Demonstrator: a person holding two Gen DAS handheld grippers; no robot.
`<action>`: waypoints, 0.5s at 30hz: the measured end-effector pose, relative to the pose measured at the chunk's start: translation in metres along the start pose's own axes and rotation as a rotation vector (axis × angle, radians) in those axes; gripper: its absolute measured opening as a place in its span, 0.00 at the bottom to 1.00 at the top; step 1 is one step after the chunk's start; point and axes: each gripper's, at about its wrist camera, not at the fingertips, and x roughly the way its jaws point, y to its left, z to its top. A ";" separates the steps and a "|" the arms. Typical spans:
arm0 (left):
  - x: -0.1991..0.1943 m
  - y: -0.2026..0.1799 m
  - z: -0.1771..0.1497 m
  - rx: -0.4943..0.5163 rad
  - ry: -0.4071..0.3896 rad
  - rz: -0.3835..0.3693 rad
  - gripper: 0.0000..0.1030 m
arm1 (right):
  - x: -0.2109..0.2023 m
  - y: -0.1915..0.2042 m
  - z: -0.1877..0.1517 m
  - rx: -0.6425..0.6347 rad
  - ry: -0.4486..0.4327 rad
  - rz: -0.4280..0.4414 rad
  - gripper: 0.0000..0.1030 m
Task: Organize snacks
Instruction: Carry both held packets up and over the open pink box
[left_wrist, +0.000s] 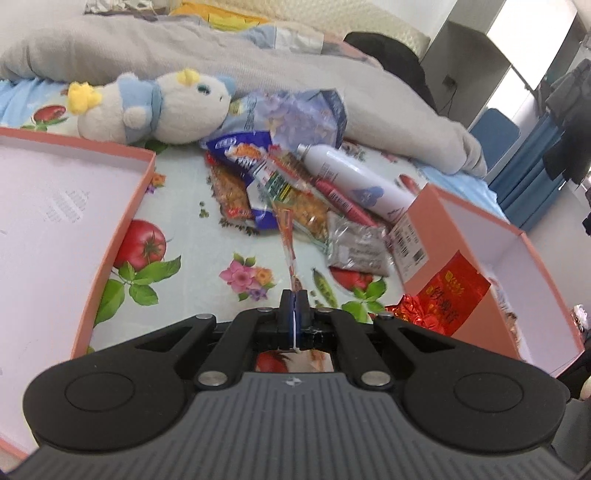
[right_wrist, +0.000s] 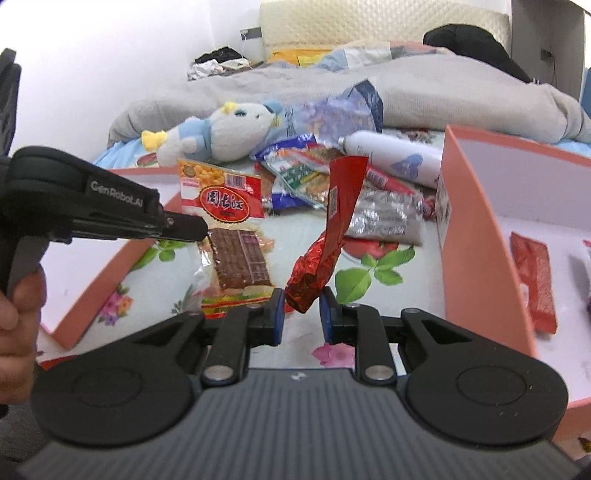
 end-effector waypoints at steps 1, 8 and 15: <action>-0.005 -0.003 0.001 0.001 -0.009 0.001 0.01 | -0.004 0.000 0.002 -0.003 -0.008 -0.002 0.22; -0.032 -0.029 0.015 0.007 -0.049 -0.011 0.00 | -0.033 -0.009 0.018 0.004 -0.050 -0.013 0.22; -0.053 -0.066 0.036 0.044 -0.077 -0.040 0.00 | -0.062 -0.030 0.039 0.029 -0.096 -0.052 0.22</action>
